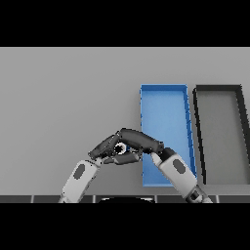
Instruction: Pick up the blue pipe and place it into the blue bin.
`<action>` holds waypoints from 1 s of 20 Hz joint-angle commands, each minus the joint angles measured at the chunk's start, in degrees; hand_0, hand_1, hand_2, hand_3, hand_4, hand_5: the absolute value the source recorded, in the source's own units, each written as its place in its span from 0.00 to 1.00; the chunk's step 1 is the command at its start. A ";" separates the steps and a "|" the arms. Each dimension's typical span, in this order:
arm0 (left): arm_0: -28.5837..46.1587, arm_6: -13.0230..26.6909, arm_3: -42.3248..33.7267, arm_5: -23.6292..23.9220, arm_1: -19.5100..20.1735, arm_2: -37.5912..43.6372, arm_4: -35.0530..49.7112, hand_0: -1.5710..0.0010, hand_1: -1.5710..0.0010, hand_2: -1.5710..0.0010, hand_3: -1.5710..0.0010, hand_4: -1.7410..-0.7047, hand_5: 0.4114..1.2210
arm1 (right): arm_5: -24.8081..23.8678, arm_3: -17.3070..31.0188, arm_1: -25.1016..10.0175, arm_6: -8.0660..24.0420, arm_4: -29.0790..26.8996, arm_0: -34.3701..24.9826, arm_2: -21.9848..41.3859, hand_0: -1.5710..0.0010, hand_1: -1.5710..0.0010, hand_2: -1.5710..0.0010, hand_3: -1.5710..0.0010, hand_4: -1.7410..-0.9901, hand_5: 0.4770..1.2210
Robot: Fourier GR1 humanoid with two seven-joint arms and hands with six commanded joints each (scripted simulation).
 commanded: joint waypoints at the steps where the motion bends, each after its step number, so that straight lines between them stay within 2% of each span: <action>1: 0.26 0.45 -0.19 0.23 -0.22 -0.22 -0.10 0.00 0.00 0.01 0.09 0.01 1.00 | 0.03 -0.27 0.69 0.76 -1.73 0.74 -0.64 0.04 0.04 0.04 0.06 0.34 0.88; 5: 0.67 1.26 -0.45 1.51 -0.54 -0.53 -0.49 0.00 0.00 0.00 0.09 0.01 1.00 | 0.32 0.22 3.83 1.78 -2.31 2.20 -1.76 0.02 0.02 0.02 0.02 0.33 0.95; 6: 0.32 1.17 -0.19 1.83 -0.41 -0.42 -0.98 0.00 0.00 0.00 0.20 0.01 1.00 | 0.63 0.42 4.17 1.20 -2.24 2.67 -2.42 0.01 0.01 0.01 0.02 0.33 0.96; 7: -0.08 -0.14 0.24 1.68 -0.39 -0.36 -1.54 0.08 0.13 0.15 0.33 0.11 1.00 | 0.26 -0.48 4.43 2.03 -1.49 2.63 -2.68 0.01 0.01 0.01 0.02 0.33 0.97; 9: -0.18 1.20 -0.26 0.53 0.46 -0.58 -3.28 0.40 0.44 0.46 0.57 0.32 1.00 | 0.84 -0.46 4.78 1.43 -0.77 3.06 -3.01 0.01 0.01 0.01 0.01 0.33 0.98; 11: 0.03 0.14 -0.22 -2.07 1.39 -0.10 -3.53 0.62 0.64 0.65 0.73 0.47 1.00 | 1.12 -0.71 5.69 2.81 -0.20 2.96 -3.49 0.00 0.00 0.00 0.01 0.32 0.99; 12: 0.01 0.68 -0.25 -2.95 1.35 -0.03 -3.66 0.69 0.71 0.72 0.78 0.54 0.91 | 1.13 -1.38 6.43 4.21 -0.11 3.15 -3.44 0.00 0.00 0.00 0.00 0.32 0.99; 13: 0.02 1.85 0.03 -3.58 1.36 -0.03 -4.01 0.75 0.77 0.78 0.82 0.59 0.80 | 1.57 -1.30 6.77 3.71 0.88 3.92 -3.32 0.00 0.00 0.00 0.00 0.32 0.99; 14: 0.06 2.93 -0.07 -3.21 0.95 -0.07 -4.17 0.80 0.82 0.82 0.86 0.63 0.71 | 1.73 -1.23 7.41 4.66 1.01 3.67 -3.84 0.00 0.00 0.00 0.00 0.32 0.99; 15: 0.16 5.07 -0.03 -3.21 0.90 -0.11 -4.13 0.84 0.85 0.86 0.89 0.66 0.62 | 2.14 -1.49 7.78 3.06 1.24 4.20 -3.85 0.00 0.00 0.00 0.00 0.32 0.99; 17: -0.64 8.83 -0.12 -3.30 1.25 0.92 -3.33 0.90 0.91 0.91 0.93 0.70 0.46 | 2.46 -2.31 8.01 0.67 2.17 4.59 -3.98 0.00 0.00 0.00 0.00 0.32 1.00; 19: 0.07 8.04 -0.08 -3.14 1.34 0.79 -3.57 0.94 0.94 0.94 0.95 0.74 0.33 | 2.38 -1.23 9.07 0.92 3.60 3.95 -4.16 0.00 0.00 0.00 0.00 0.32 1.00; 20: 0.48 9.52 -0.29 -3.33 1.14 1.15 -2.59 0.95 0.95 0.95 0.96 0.74 0.28 | 2.74 -1.20 8.99 0.84 3.17 3.88 -4.96 0.00 0.00 0.00 0.00 0.32 1.00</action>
